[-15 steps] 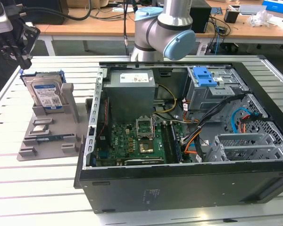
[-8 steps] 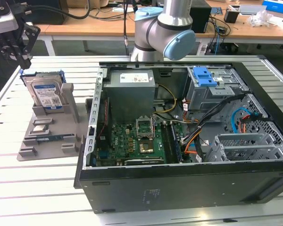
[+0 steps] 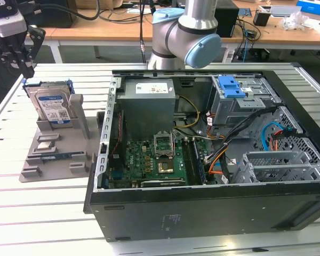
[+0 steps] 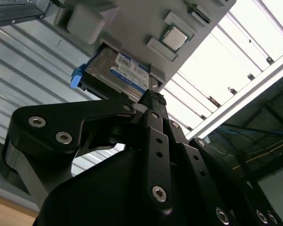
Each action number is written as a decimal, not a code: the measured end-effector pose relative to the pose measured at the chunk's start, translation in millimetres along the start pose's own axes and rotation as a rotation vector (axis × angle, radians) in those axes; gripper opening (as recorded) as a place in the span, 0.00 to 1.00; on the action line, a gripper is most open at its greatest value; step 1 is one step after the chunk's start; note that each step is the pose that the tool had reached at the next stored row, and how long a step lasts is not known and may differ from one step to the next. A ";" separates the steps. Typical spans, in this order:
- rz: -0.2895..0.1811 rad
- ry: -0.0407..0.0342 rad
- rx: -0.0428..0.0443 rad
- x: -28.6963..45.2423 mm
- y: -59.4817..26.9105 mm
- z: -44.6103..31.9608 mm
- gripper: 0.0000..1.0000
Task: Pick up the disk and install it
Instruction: 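Pick up the disk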
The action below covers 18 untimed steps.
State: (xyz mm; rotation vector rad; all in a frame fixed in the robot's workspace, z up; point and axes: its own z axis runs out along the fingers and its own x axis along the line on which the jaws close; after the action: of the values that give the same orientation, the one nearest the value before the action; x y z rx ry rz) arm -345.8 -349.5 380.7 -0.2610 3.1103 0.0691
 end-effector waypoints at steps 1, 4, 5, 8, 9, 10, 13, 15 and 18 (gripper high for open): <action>-0.010 0.0004 -0.0002 0.0 0.0 0.0 0.11; -0.047 0.0020 -0.0010 0.0 0.0 0.0 0.11; -0.065 0.0027 -0.0015 0.0 0.0 0.0 0.11; -0.092 0.0039 -0.0021 0.0 0.0 0.0 0.11; -0.100 0.0042 -0.0023 0.0 0.0 0.0 0.11; -0.117 0.0050 -0.0026 0.0 0.0 0.0 0.11; -0.147 0.0062 -0.0034 0.0 0.0 0.0 0.11; -0.173 0.0073 -0.0040 0.0 0.0 0.0 0.11; -0.212 0.0090 -0.0049 0.0 0.0 0.0 0.11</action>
State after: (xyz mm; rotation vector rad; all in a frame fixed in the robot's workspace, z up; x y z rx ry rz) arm -345.8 -349.5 380.7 -0.5902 3.0697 0.0721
